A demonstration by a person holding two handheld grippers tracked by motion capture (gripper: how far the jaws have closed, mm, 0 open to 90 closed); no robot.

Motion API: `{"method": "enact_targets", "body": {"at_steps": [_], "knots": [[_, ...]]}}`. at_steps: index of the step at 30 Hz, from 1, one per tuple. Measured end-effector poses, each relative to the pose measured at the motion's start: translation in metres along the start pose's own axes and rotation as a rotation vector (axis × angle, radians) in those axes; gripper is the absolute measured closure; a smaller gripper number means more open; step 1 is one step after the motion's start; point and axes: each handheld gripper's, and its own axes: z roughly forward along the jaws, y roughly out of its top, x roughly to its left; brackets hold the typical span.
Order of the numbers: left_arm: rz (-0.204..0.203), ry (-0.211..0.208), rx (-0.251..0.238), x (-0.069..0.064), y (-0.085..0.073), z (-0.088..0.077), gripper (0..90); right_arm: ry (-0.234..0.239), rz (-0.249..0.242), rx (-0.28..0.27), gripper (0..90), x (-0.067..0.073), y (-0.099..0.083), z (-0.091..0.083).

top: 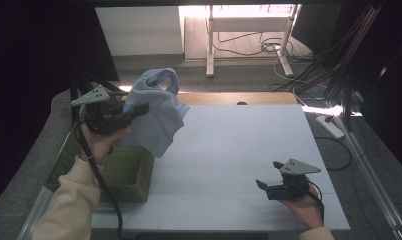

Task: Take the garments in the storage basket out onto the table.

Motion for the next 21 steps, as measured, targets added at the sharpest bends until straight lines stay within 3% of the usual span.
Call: {"method": "enact_targets", "body": {"at_steps": [21], "knots": [[0.009, -0.053, 0.005, -0.02, 0.001, 0.02, 70.9, -0.001, -0.001, 0.0, 10.6, 0.0, 0.0, 0.0]]}}
